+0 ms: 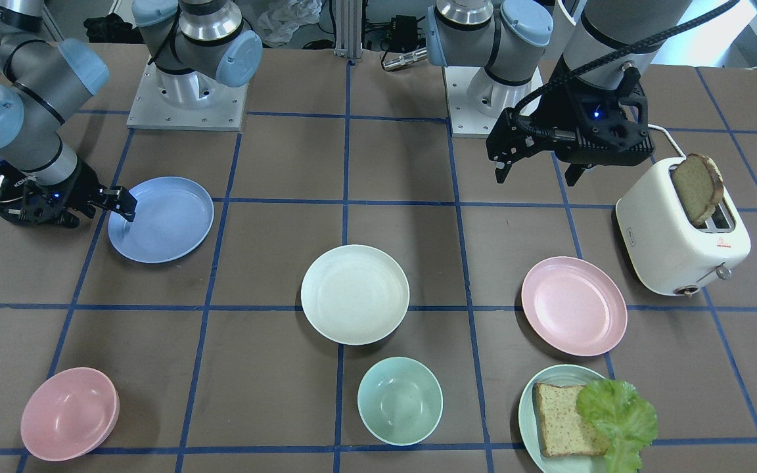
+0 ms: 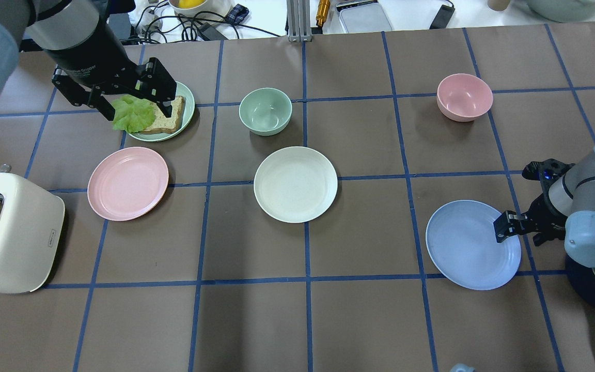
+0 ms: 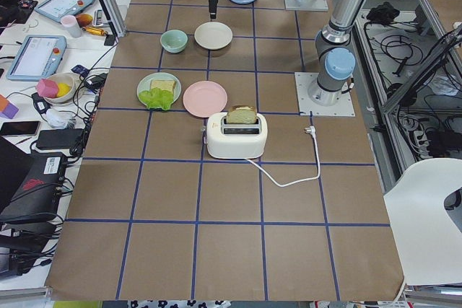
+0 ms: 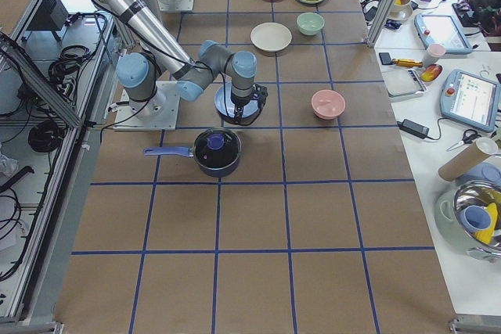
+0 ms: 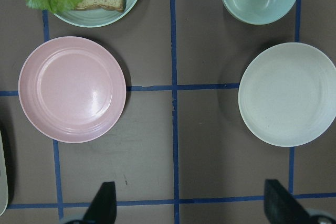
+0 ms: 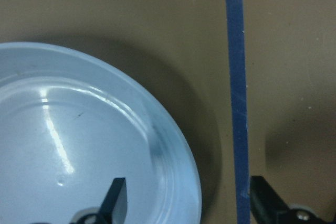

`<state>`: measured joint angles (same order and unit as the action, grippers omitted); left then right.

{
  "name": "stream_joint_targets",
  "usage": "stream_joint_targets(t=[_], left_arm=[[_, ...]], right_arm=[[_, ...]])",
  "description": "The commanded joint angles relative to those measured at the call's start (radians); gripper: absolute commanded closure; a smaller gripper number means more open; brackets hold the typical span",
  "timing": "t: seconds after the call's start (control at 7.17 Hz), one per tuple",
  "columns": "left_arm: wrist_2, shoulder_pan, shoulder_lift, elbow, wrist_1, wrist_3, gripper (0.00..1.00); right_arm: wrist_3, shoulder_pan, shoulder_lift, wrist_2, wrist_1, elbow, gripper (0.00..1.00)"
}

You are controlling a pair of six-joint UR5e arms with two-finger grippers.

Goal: Stack three plates with pink and blue
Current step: 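Lower the right gripper to the light blue plate's rim and grip it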

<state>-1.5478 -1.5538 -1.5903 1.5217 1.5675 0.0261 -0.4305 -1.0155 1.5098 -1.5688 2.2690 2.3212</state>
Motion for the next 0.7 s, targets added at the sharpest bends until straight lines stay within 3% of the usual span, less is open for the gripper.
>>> stream_joint_targets(t=[0.0,0.14,0.56], left_arm=[[0.000,0.000,0.001,0.000,0.002,0.000,0.00],[0.000,0.001,0.001,0.000,0.002,0.000,0.00],[0.000,0.001,0.001,0.000,0.002,0.000,0.00]], right_arm=[[-0.001,0.017,-0.005,0.006,-0.008,0.001,0.34],[-0.001,0.017,-0.005,0.004,-0.009,0.003,0.54],[-0.001,0.017,-0.007,0.006,-0.013,0.003,0.73]])
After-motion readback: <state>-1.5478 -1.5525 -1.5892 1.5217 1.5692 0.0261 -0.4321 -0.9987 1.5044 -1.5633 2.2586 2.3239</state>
